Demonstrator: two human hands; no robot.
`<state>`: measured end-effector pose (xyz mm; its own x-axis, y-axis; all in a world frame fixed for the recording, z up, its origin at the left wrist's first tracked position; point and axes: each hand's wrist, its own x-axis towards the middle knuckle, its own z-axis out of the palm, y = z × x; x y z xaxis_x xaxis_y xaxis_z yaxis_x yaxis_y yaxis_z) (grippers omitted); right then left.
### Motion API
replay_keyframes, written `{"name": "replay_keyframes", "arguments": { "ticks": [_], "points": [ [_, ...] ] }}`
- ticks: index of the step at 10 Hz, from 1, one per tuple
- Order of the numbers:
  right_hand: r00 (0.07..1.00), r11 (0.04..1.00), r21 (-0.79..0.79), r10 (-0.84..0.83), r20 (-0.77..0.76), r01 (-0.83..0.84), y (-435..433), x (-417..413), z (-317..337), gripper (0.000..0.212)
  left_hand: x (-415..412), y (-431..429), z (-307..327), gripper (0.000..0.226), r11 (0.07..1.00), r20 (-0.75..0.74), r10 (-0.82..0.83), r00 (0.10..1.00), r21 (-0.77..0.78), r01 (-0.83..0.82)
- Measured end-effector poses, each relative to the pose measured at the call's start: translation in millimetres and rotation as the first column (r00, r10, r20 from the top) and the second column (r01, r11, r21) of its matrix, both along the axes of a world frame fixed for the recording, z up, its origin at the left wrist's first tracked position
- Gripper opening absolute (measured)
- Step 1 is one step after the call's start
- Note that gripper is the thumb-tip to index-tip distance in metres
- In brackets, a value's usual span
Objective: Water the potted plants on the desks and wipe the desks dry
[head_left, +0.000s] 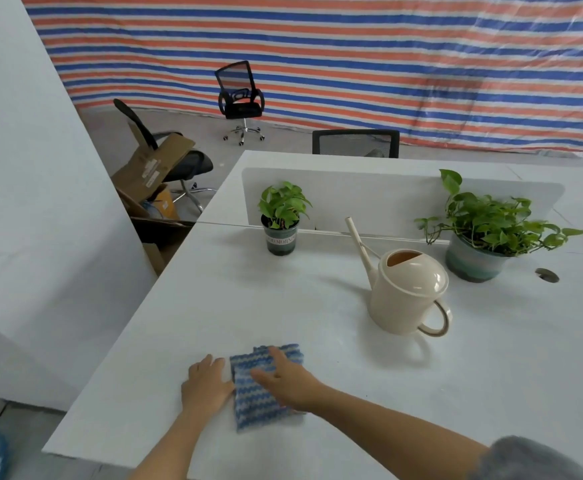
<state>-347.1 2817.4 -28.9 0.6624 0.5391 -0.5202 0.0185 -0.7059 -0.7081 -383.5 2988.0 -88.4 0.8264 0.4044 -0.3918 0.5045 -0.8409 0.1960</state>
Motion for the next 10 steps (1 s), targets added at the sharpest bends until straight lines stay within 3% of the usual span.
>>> {"name": "replay_keyframes", "arguments": {
  "ticks": [1, 2, 3, 4, 5, 6, 7, 8, 9, 10],
  "points": [
    [0.981, 0.979, -0.094, -0.176, 0.082, 0.183, -26, 5, -15, 0.057, -1, 11, 2, 0.054, 0.997, -0.054, -0.050, 0.997, -0.056, 0.047],
    [0.951, 0.920, -0.268, -0.236, 0.201, 0.285, -46, 12, -30, 0.048, 0, 20, 3, 0.054, 0.994, -0.080, -0.096, 0.992, -0.058, 0.092],
    [0.962, 0.907, -0.319, -0.257, 0.094, 0.274, -39, 13, -39, 0.035, 1, 23, 8, 0.054, 0.989, -0.116, -0.129, 0.985, -0.092, 0.119],
    [0.959, 0.904, -0.319, -0.264, 0.103, 0.283, -29, 15, -44, 0.023, 2, 30, 13, 0.047, 0.981, -0.109, -0.145, 0.983, -0.146, 0.128],
    [0.937, 0.913, -0.214, -0.348, 0.044, 0.349, -22, 16, -33, 0.025, 2, 40, 14, 0.044, 0.936, -0.058, -0.049, 0.997, -0.352, 0.025],
    [0.891, 0.891, 0.017, -0.451, -0.055, 0.453, -7, 18, -13, 0.032, 1, 49, 23, 0.037, 0.829, -0.006, 0.148, 0.989, -0.544, -0.127],
    [0.895, 0.881, 0.158, -0.432, -0.114, 0.446, 19, 22, 12, 0.033, -5, 59, 31, 0.025, 0.725, 0.047, 0.376, 0.926, -0.637, -0.262],
    [0.947, 0.925, 0.205, -0.307, -0.090, 0.319, 49, 27, 36, 0.031, -10, 73, 26, 0.017, 0.638, 0.069, 0.539, 0.839, -0.684, -0.354],
    [0.948, 0.892, 0.320, -0.295, -0.122, 0.319, 72, 38, 54, 0.023, -11, 79, 30, 0.014, 0.563, 0.059, 0.641, 0.766, -0.714, -0.416],
    [0.909, 0.851, 0.335, -0.334, -0.249, 0.404, 68, 41, 51, 0.011, -16, 80, 25, 0.011, 0.587, 0.126, 0.663, 0.738, -0.699, -0.408]
  ]
}}
